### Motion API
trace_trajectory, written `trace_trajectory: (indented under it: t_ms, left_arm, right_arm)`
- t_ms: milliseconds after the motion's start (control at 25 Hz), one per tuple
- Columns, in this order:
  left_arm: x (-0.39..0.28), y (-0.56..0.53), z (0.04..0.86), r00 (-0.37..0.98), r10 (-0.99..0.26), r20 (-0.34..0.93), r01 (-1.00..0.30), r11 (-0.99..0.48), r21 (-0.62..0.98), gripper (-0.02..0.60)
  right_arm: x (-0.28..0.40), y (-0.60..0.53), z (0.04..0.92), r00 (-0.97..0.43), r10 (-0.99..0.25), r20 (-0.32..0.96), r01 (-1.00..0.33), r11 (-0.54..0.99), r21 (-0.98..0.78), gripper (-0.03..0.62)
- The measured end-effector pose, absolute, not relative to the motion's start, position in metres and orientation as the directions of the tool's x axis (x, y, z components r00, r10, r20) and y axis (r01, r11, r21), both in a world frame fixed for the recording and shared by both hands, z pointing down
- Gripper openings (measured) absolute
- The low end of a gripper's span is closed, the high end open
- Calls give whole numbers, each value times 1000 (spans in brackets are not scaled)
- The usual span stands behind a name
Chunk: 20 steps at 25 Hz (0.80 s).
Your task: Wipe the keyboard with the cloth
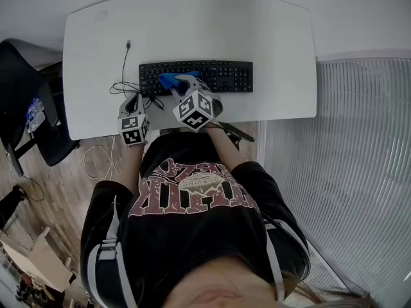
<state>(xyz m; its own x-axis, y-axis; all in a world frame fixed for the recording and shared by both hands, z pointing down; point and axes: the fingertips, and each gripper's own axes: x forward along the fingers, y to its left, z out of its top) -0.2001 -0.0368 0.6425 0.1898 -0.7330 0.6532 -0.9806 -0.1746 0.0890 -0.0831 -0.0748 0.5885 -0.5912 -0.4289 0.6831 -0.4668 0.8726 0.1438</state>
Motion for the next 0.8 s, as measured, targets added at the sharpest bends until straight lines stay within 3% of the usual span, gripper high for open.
trace_trajectory:
  t_ms: [800]
  left_arm:
    - [-197, -36, 645, 304, -716, 628, -952, -253, 172, 29]
  right_arm:
    - [-173, -38, 619, -619, -264, 739, -188, 964, 187, 64]
